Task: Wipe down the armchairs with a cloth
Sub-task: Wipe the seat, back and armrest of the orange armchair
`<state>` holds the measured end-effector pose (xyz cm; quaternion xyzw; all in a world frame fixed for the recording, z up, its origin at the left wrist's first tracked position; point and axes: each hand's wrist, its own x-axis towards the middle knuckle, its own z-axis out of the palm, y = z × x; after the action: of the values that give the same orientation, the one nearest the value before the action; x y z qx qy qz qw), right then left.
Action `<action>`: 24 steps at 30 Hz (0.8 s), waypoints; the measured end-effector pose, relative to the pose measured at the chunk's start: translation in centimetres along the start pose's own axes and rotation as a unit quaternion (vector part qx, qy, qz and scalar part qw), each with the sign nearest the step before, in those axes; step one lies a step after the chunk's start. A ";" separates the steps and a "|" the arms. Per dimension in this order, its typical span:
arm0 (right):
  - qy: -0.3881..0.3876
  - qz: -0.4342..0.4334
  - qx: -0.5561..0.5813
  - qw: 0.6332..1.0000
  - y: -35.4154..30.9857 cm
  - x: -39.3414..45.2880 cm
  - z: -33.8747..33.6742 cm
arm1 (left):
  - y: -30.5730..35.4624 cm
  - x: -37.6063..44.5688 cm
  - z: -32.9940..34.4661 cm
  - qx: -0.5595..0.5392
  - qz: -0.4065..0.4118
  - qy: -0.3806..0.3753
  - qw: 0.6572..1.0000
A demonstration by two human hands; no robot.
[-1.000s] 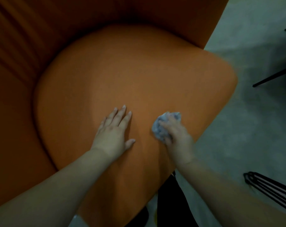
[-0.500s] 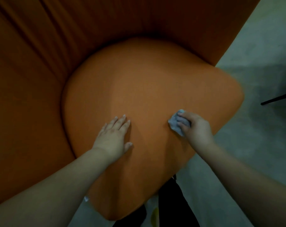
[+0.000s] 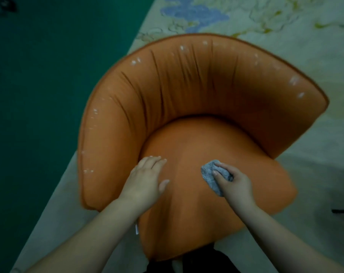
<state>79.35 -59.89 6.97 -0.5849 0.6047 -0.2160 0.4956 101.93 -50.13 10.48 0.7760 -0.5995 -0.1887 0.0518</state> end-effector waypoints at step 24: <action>-0.077 -0.059 0.131 0.987 -13.5 -6.6 19.5 | -19.0 -5.4 -7.3 -0.193 -0.215 0.021 0.957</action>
<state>101.48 -50.56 12.51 -0.5642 0.4955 -0.2767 0.5997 120.67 -40.86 12.68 0.8655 -0.3701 -0.2911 0.1711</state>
